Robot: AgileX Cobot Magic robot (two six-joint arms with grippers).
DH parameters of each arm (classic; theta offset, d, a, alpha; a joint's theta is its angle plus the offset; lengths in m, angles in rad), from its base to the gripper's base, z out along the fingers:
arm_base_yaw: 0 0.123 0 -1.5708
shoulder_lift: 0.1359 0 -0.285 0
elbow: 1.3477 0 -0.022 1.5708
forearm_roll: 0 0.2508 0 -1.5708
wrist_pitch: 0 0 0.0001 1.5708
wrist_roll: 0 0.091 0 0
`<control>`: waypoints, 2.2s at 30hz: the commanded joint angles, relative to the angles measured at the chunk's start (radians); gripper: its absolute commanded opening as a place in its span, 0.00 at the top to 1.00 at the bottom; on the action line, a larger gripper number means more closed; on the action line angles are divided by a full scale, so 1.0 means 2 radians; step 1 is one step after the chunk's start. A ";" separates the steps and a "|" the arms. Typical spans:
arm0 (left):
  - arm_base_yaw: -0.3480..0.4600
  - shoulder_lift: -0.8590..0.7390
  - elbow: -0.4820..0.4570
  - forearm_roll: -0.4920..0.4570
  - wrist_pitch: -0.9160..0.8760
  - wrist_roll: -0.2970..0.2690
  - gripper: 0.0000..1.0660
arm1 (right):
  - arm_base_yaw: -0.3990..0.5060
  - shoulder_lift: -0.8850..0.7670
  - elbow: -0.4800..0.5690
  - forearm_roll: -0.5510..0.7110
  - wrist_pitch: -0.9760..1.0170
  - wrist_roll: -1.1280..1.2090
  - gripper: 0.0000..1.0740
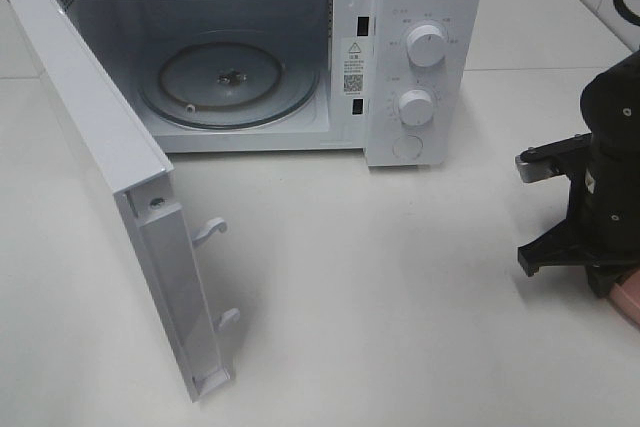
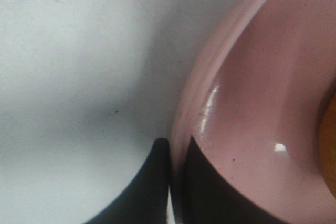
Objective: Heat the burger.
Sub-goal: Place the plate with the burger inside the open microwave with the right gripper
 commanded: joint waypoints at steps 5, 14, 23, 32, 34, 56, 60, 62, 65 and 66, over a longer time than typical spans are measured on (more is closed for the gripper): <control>-0.002 -0.009 0.002 -0.001 -0.005 0.000 0.08 | 0.015 -0.026 0.003 -0.043 0.039 0.044 1.00; -0.002 -0.009 0.002 -0.001 -0.005 0.000 0.08 | 0.048 -0.069 0.003 -0.082 0.094 0.073 1.00; -0.002 -0.009 0.002 -0.001 -0.005 0.000 0.08 | 0.090 -0.100 0.003 -0.089 0.134 0.083 1.00; -0.002 -0.009 0.002 -0.001 -0.005 0.000 0.08 | 0.124 -0.130 0.003 -0.089 0.167 0.083 1.00; -0.002 -0.009 0.002 -0.001 -0.005 0.000 0.08 | 0.132 -0.138 0.003 -0.089 0.171 0.083 1.00; -0.002 -0.009 0.002 -0.001 -0.005 0.000 0.08 | 0.278 -0.202 0.058 -0.075 0.200 0.090 0.99; -0.002 -0.009 0.002 -0.001 -0.005 0.000 0.08 | 0.302 -0.202 0.058 -0.075 0.200 0.090 0.99; -0.002 -0.009 0.002 -0.001 -0.005 0.000 0.08 | 0.314 -0.202 0.058 -0.077 0.199 0.090 0.99; -0.002 -0.009 0.002 -0.001 -0.005 0.000 0.08 | 0.316 -0.202 0.058 -0.077 0.199 0.090 0.99; -0.002 -0.009 0.002 -0.001 -0.005 0.000 0.08 | 0.321 -0.202 0.058 -0.077 0.199 0.090 0.99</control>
